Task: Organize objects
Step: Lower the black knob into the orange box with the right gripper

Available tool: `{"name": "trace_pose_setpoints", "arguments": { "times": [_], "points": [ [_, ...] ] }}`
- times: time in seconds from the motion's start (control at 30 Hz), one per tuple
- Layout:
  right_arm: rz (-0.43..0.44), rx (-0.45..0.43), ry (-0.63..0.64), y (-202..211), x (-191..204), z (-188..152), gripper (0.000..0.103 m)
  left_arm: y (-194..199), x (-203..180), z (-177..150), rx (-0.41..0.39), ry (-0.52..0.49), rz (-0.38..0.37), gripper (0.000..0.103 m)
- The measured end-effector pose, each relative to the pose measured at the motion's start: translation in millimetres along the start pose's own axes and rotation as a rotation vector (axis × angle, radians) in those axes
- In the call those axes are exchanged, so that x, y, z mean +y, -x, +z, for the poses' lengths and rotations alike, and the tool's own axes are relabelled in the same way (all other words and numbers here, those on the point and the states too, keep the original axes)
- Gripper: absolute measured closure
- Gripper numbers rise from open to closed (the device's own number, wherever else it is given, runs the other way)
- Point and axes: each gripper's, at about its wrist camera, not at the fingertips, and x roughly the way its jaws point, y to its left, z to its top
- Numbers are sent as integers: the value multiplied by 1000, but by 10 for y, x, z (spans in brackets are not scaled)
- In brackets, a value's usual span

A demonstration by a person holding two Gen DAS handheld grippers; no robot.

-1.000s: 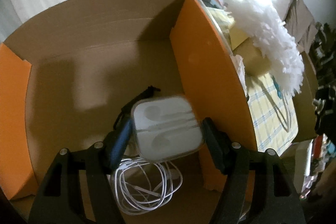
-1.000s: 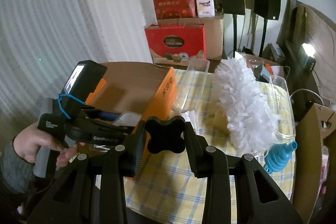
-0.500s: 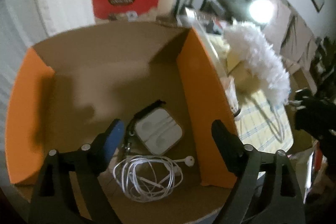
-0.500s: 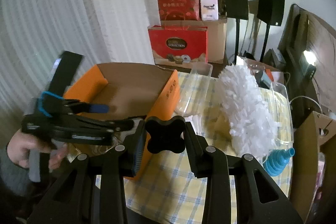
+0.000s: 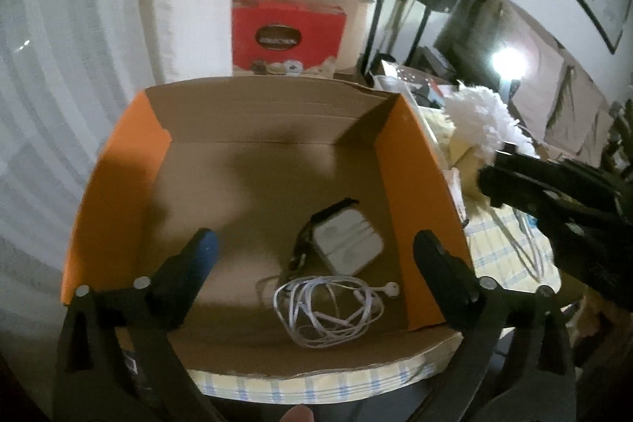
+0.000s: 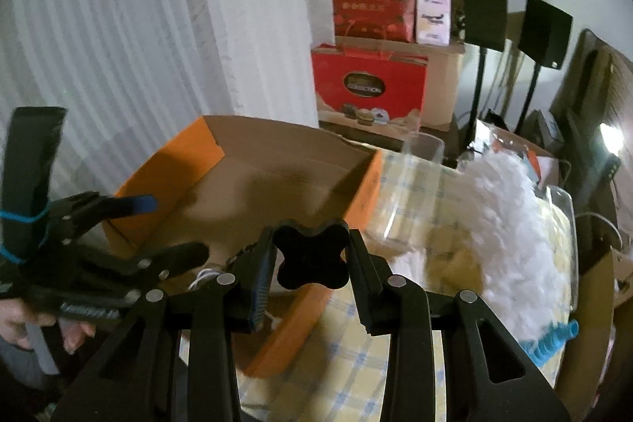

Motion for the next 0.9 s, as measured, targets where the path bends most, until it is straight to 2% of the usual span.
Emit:
{"name": "trace_pose_setpoints", "arguments": {
  "times": [0.23,0.43,0.73,0.9],
  "points": [
    [-25,42,24,-431,50,134,67,-21,104,-83,4,18,9,2],
    [-54,60,22,-616,35,175,67,-56,137,-98,10,23,1,1],
    [-66,36,15,-415,15,138,67,-53,142,-81,6,20,-24,0],
    [-62,14,-4,-211,-28,102,64,0,42,-86,-12,-11,-12,0]
  ]
}}
